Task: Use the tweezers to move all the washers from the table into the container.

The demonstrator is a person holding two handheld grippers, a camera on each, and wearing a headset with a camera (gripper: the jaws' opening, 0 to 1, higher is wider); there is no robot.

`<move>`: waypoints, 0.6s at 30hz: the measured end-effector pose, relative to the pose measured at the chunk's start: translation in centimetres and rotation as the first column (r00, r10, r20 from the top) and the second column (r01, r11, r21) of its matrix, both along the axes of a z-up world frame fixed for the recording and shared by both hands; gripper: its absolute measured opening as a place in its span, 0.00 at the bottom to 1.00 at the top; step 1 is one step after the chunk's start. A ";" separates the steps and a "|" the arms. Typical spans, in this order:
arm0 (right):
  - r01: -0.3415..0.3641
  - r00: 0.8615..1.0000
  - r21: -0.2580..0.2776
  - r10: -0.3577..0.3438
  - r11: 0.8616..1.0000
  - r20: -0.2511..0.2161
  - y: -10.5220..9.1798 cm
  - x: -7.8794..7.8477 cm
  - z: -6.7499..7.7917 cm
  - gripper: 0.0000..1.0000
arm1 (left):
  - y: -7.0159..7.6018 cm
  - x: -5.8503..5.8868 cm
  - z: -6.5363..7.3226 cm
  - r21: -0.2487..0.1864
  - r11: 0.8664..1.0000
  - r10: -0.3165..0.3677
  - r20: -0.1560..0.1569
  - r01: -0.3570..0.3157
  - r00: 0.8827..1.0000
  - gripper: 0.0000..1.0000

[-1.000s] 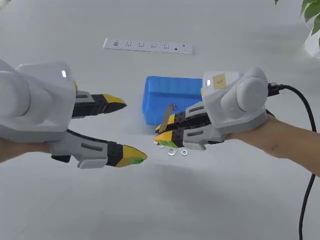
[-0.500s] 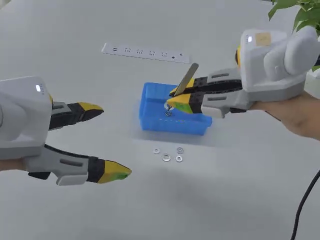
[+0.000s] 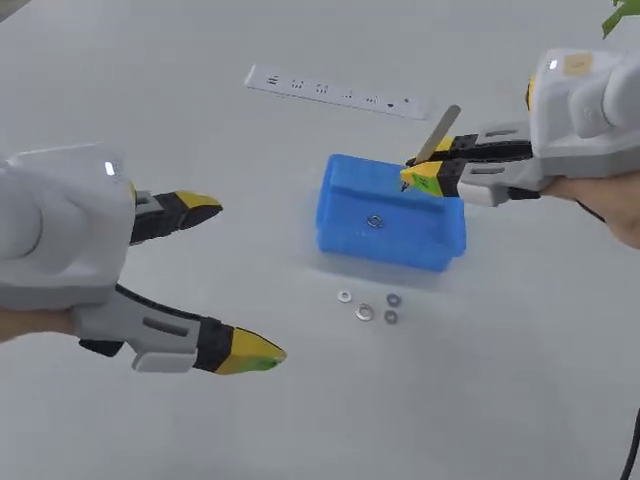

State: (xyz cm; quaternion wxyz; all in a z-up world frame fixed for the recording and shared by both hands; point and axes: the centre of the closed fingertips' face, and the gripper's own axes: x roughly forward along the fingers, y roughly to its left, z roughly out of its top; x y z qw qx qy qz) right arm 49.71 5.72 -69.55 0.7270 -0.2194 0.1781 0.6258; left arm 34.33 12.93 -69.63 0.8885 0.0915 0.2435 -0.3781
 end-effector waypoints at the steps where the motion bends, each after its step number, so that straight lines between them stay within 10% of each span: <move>1: 0.003 1.000 -0.007 -0.003 1.000 -0.001 0.0 0.2 -0.5 0.09 | 0.0 0.0 0.0 0.001 1.000 0.000 -0.001 0.000 1.000 0.99; 18: -0.003 0.997 -0.105 -0.005 0.995 -0.080 0.5 0.5 -6.9 0.09 | 1.5 -0.7 -0.8 -0.008 0.998 0.065 -0.034 -0.066 0.997 0.99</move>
